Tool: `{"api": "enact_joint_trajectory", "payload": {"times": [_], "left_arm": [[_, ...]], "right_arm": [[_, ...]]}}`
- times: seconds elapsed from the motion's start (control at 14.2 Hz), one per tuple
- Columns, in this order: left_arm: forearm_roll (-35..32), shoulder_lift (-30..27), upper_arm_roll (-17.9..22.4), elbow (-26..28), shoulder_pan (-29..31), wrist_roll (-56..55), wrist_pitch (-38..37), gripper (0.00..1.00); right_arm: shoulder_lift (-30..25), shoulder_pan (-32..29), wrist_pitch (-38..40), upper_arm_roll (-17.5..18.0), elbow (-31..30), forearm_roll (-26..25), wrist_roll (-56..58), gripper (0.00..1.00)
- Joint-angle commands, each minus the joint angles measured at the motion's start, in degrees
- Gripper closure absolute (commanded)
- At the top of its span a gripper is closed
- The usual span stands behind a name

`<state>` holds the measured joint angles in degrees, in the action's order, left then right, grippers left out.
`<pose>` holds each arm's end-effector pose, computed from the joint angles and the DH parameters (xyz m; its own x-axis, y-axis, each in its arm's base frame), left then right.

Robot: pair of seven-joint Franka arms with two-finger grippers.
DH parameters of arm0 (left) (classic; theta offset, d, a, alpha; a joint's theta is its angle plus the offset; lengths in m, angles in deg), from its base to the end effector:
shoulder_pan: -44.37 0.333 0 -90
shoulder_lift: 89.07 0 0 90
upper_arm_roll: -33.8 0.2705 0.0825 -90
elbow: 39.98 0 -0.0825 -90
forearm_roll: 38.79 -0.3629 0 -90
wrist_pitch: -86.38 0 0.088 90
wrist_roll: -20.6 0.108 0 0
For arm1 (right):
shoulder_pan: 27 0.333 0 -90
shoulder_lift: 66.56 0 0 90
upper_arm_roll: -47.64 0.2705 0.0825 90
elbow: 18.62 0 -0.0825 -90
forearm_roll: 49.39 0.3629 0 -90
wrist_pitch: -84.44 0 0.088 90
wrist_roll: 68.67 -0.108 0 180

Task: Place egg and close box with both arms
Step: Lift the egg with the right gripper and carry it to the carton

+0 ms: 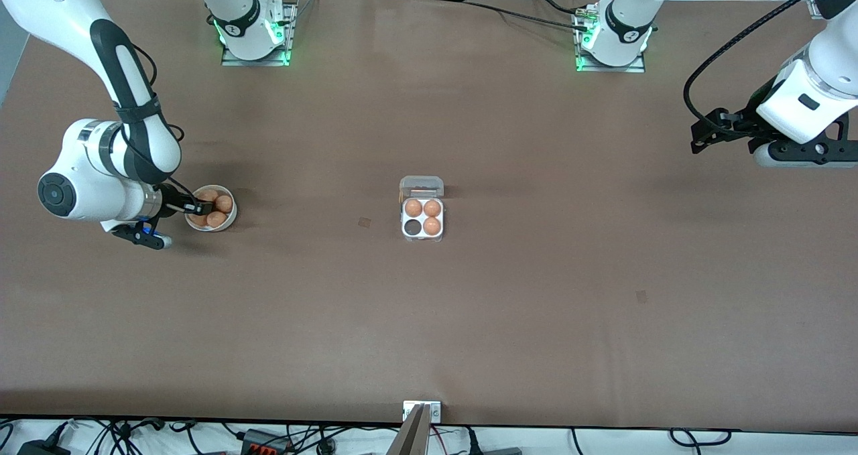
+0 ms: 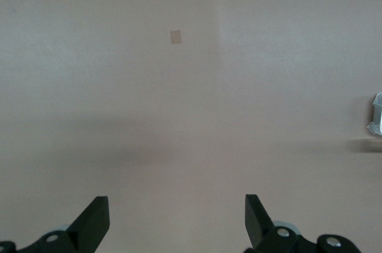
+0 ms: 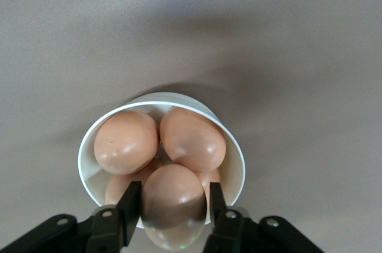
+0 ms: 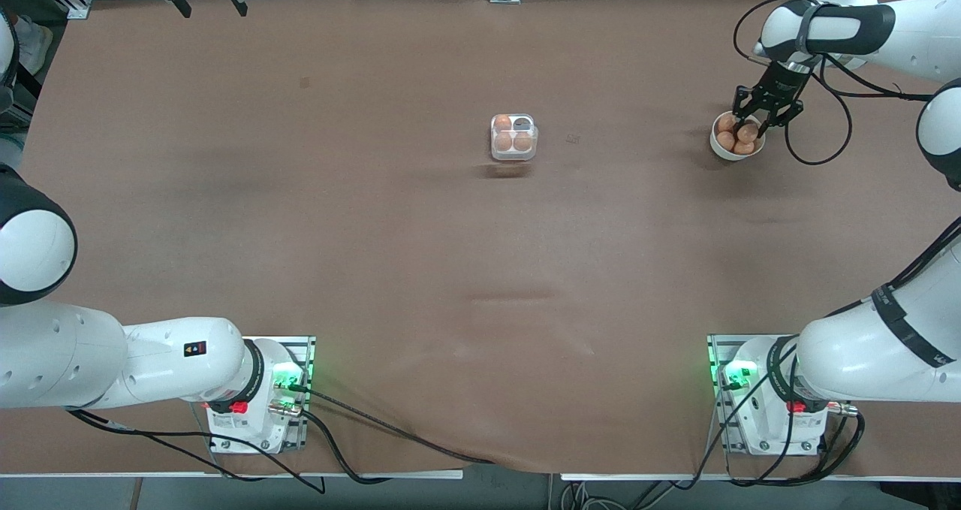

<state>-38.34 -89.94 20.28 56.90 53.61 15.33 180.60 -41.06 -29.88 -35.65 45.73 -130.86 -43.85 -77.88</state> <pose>0.5310 -0.0413 0.5379 0.9993 0.0180 -0.0319 0.0181 -0.9998 0.0013 0.5458 -0.0411 0.1992 0.9076 -0.2853 -0.3080 -0.3003 -0.9538 -0.0014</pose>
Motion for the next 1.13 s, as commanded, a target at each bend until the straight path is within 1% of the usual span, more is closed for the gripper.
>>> {"api": "enact_joint_trajectory", "payload": {"times": [0.0,0.07,0.21,0.35,0.49,0.56,0.64,0.92,1.06], "left_arm": [[-0.54,0.87,-0.28,-1.87,0.43,0.97,-1.32,0.0],[-0.54,0.87,-0.28,-1.87,0.43,0.97,-1.32,0.0],[-0.54,0.87,-0.28,-1.87,0.43,1.05,-1.32,0.0],[-0.54,0.87,-0.19,-1.87,0.43,1.58,-1.32,0.0],[-0.54,0.87,-0.11,-1.87,0.43,1.67,-1.32,0.0],[-0.54,0.87,-0.11,-1.87,0.43,1.67,-1.32,0.0],[-0.54,0.87,-0.11,-1.87,0.43,1.67,-1.32,0.0],[-0.54,0.87,-0.11,-1.87,0.43,1.67,-1.32,0.0],[-0.54,0.87,-0.11,-1.87,0.43,1.67,-1.32,0.0]], "right_arm": [[-0.27,-0.55,-0.41,0.76,-0.44,0.53,0.16,0.62],[-0.27,-0.55,-0.41,0.76,-0.26,0.53,0.42,0.69],[-0.36,-0.2,1.08,0.76,1.57,0.35,0.68,0.79],[-0.97,0.32,5.37,0.85,6.56,0.27,2.61,0.79],[-1.06,1.55,9.68,0.94,12.28,0.35,8.3,0.79],[-1.15,2.78,9.88,1.2,14.22,0.44,10.86,0.79],[-1.58,3.14,9.27,2.34,14.76,0.53,12.71,0.79],[-2.38,3.23,-1.08,12.34,15.38,0.62,12.38,0.79],[-2.12,3.32,-6.09,16.21,14.95,0.62,11.5,0.79]]}}
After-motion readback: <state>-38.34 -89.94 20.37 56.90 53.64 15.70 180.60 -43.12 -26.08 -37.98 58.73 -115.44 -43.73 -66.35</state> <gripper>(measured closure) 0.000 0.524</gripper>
